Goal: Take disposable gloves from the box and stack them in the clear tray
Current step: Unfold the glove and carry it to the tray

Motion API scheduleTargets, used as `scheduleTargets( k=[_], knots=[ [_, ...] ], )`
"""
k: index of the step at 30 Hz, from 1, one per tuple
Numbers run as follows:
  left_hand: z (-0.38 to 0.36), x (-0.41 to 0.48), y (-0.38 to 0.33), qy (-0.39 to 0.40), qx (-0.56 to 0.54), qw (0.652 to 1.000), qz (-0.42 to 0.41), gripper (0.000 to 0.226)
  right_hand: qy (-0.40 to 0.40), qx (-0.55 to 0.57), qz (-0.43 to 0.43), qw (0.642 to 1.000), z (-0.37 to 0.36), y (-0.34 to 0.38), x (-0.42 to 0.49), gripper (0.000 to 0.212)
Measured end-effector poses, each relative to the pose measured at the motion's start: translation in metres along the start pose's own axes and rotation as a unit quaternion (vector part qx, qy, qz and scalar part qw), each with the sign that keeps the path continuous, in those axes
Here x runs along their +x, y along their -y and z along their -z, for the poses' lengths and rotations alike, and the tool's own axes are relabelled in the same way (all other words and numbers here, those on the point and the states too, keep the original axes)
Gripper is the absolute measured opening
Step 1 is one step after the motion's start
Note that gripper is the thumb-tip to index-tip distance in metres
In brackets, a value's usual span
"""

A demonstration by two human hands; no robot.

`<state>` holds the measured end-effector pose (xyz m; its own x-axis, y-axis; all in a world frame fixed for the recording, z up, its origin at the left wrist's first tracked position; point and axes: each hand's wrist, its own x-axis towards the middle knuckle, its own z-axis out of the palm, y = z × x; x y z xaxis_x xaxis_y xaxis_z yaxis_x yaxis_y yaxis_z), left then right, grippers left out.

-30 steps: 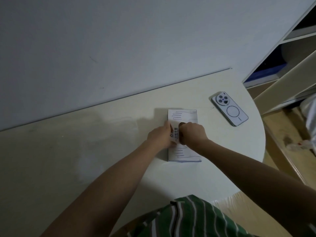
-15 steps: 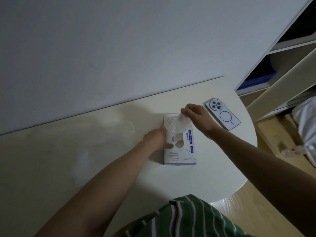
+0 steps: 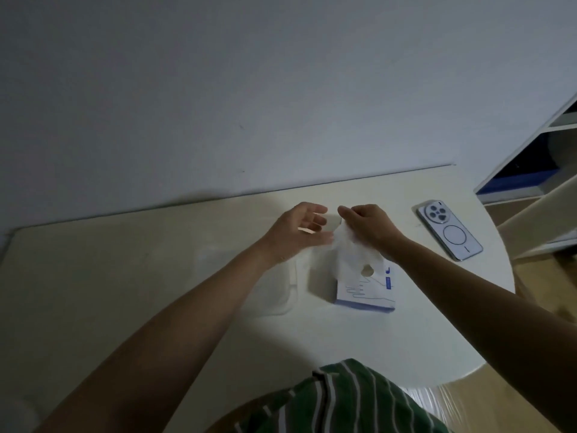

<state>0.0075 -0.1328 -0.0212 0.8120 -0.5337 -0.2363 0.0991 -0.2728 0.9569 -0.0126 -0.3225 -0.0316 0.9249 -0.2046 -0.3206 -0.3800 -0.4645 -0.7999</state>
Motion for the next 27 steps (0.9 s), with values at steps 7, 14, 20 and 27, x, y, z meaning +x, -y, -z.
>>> scheduleTargets(
  k=[7,14,20,27],
  knots=[
    [0.031,-0.027,0.017,-0.033,0.07,0.997,-0.017,0.058,0.079,0.062,-0.033,0.994,-0.037,0.039,-0.006,0.043],
    [0.057,-0.05,0.026,-0.072,0.065,0.995,0.016,0.028,0.119,0.168,-0.041,0.978,-0.063,0.077,-0.011,0.048],
    [0.107,-0.067,0.04,-0.246,-0.106,0.96,0.086,0.031,0.314,0.157,-0.023,0.936,-0.079,0.082,-0.018,0.044],
    [0.113,-0.077,0.061,-0.289,-0.229,0.899,0.237,0.017,0.214,0.077,0.005,0.974,-0.116,0.077,-0.026,0.017]
  ],
)
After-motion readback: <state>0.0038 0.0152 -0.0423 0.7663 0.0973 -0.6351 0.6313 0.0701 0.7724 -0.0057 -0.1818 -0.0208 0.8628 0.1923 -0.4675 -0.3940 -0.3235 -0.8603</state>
